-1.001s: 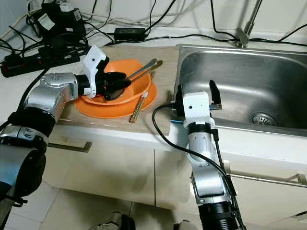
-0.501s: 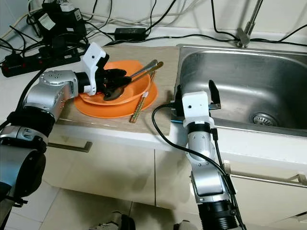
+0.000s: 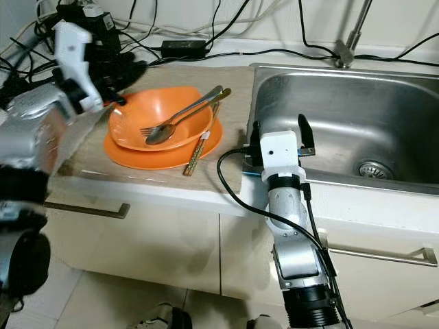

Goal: Kitchen organization

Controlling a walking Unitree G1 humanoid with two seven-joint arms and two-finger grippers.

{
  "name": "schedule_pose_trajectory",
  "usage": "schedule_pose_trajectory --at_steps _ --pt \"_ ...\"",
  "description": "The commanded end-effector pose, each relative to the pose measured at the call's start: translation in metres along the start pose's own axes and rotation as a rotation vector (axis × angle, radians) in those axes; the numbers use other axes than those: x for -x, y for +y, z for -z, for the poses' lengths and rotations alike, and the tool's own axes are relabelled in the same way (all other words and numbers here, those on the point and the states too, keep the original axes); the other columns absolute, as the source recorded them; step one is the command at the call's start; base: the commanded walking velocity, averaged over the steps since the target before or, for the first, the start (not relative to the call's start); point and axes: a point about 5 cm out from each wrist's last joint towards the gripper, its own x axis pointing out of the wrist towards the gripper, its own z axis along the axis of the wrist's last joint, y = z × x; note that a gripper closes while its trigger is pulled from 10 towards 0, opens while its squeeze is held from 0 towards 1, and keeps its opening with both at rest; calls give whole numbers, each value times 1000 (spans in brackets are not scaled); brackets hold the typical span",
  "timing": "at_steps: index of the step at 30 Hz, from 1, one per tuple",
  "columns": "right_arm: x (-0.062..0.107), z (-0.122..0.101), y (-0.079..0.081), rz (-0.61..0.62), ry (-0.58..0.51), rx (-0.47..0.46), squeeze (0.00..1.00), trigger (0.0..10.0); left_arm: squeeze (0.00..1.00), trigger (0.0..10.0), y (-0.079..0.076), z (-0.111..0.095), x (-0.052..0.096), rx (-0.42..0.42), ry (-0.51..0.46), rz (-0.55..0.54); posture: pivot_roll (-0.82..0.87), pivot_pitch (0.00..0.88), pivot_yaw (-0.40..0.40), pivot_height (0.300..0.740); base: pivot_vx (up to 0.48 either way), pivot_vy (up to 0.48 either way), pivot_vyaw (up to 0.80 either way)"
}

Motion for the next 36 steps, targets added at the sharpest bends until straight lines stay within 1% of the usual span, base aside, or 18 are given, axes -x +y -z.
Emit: schedule_pose_trajectory --at_steps 1,2,3,5,7,9,13,16,17,19,22,23,26,29,30,33,34,36 --pt "-2 -4 1 -6 -23 -9 0 10000 0 10000 2 -11 5 -7 -32 -26 -24 0 57 707 0 0 0" --pt "-2 -4 2 -7 -24 -10 0 10000 0 10000 1 -11 11 -5 -33 -51 -8 0 58 707 0 0 0" --pt "-2 -4 2 -7 -24 -10 0 10000 0 10000 1 -11 11 -5 -33 -51 -8 0 58 707 0 0 0" --pt "-2 -3 1 -4 -27 -10 0 10000 0 10000 -3 -3 32 28 -19 -112 11 0 56 707 0 0 0" --pt "-1 -3 1 -3 -30 -10 0 10000 0 10000 -7 2 45 70 -18 -174 11 0 56 707 0 0 0" --pt "-1 -3 1 -3 -31 -9 0 10000 0 10000 -11 5 47 89 -15 -195 21 0 54 707 0 0 0" --pt "-2 -4 3 2 -44 -5 0 10000 0 10000 -46 28 48 158 12 -209 22 0 53 707 0 0 0" --pt "-1 -4 3 3 -48 -4 0 10000 0 10000 -51 31 48 164 21 -208 21 0 54 707 0 0 0" --pt "1 -5 0 23 -53 2 0 10000 0 10000 -62 37 52 212 44 -219 14 0 58 707 0 0 0" --pt "4 -4 -3 39 -52 6 0 10000 0 10000 -69 39 57 244 60 -228 10 0 61 707 0 0 0" --pt "6 -3 -5 54 -49 10 0 10000 0 10000 -75 42 60 256 74 -224 7 0 64 707 0 0 0" --pt "9 -2 -9 70 -42 14 0 10000 0 10000 -82 44 62 265 79 -228 2 0 65 707 0 0 0" --pt "11 -1 -12 88 -36 19 0 10000 0 10000 -86 46 64 278 79 -249 -3 0 66 707 0 0 0" --pt "14 1 -13 91 -27 21 0 10000 0 10000 -87 50 67 255 82 -269 -5 0 68 707 0 0 0" --pt "19 5 -13 82 -2 17 0 10000 0 10000 -87 58 72 251 109 -292 -7 0 67 707 0 0 0" --pt "21 8 -12 78 14 14 0 10000 0 10000 -88 63 74 253 128 -305 -9 0 69 707 0 0 0" --pt "24 11 -13 80 33 8 0 10000 0 10000 -94 71 77 236 162 -301 -15 0 70 707 0 0 0" --pt "23 10 -13 83 32 8 0 10000 0 10000 -96 72 76 234 163 -295 -17 0 71 707 0 0 0"
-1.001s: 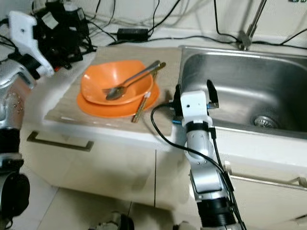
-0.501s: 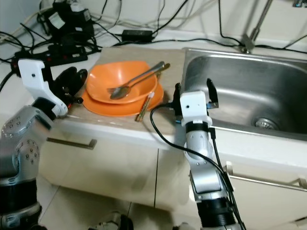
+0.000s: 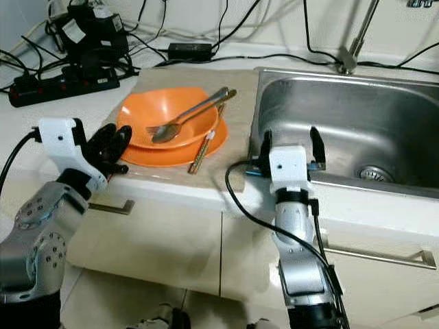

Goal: Kitchen organization

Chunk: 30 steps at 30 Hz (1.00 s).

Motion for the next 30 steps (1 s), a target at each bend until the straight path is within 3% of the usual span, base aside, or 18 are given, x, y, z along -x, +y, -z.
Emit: schedule_pose_trajectory --at_steps 1,18,30 --pt "-2 -6 -2 13 -12 -17 0 10000 0 10000 -4 5 -1 -11 30 0 -21 0 71 707 0 0 0" --pt "-4 -14 1 -4 -49 -25 0 10000 0 10000 4 -18 -16 -83 -68 -24 -27 1 69 707 0 0 0" --pt "-2 -16 2 -11 -60 -33 0 10000 0 10000 3 -16 -20 -72 -29 0 -31 2 75 707 0 0 0"
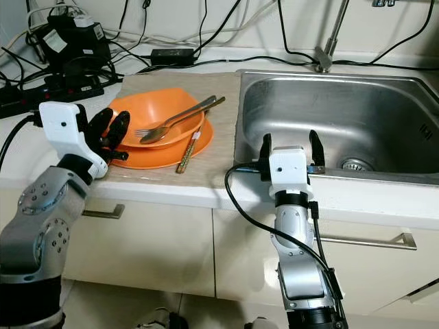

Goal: Kitchen organization

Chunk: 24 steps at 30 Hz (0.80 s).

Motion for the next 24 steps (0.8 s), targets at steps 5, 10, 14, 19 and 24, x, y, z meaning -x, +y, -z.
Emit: schedule_pose_trajectory --at_steps 5,10,14,19,24 --pt "-3 -10 0 -3 -41 -21 0 10000 0 10000 -3 6 0 5 24 8 -32 1 74 707 0 0 0" --pt "-3 -9 1 -7 -39 -20 0 10000 0 10000 -1 5 -2 1 23 9 -33 0 72 707 0 0 0" --pt "-5 -9 2 -15 -42 -21 0 10000 0 10000 -3 4 -3 -1 26 16 -33 1 70 707 0 0 0" --pt "-5 -8 5 -35 -37 -24 0 10000 0 10000 -1 4 -7 -2 36 20 -33 1 71 707 0 0 0" --pt "-5 -7 6 -45 -34 -24 0 10000 0 10000 -1 4 -11 -34 74 65 -34 4 70 707 0 0 0"
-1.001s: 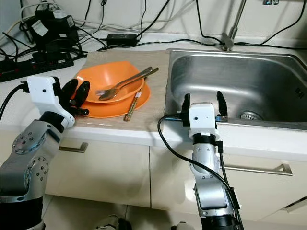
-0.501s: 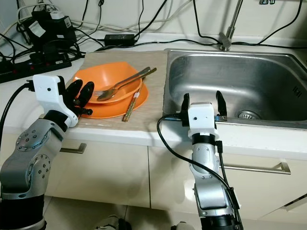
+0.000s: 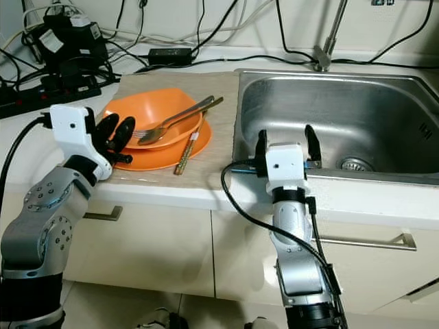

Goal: Kitchen organization

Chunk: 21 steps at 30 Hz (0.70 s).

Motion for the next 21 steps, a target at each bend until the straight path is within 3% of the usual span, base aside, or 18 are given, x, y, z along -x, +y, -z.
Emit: schedule_pose_trajectory --at_steps 1,11,19,21 --pt "0 0 3 -18 1 -15 0 10000 0 10000 -3 -1 -6 -7 37 49 -36 5 67 707 0 0 0" --pt "-4 -1 5 -38 -7 -14 0 10000 0 10000 -12 -4 -28 -58 138 250 -38 0 52 707 0 0 0" --pt "-5 -3 6 -45 -15 -13 0 10000 0 10000 -4 -20 -49 -119 126 292 -45 0 54 707 0 0 0" --pt "-5 -3 6 -43 -18 -10 0 10000 0 10000 4 -31 -56 -143 109 281 -52 0 57 707 0 0 0"
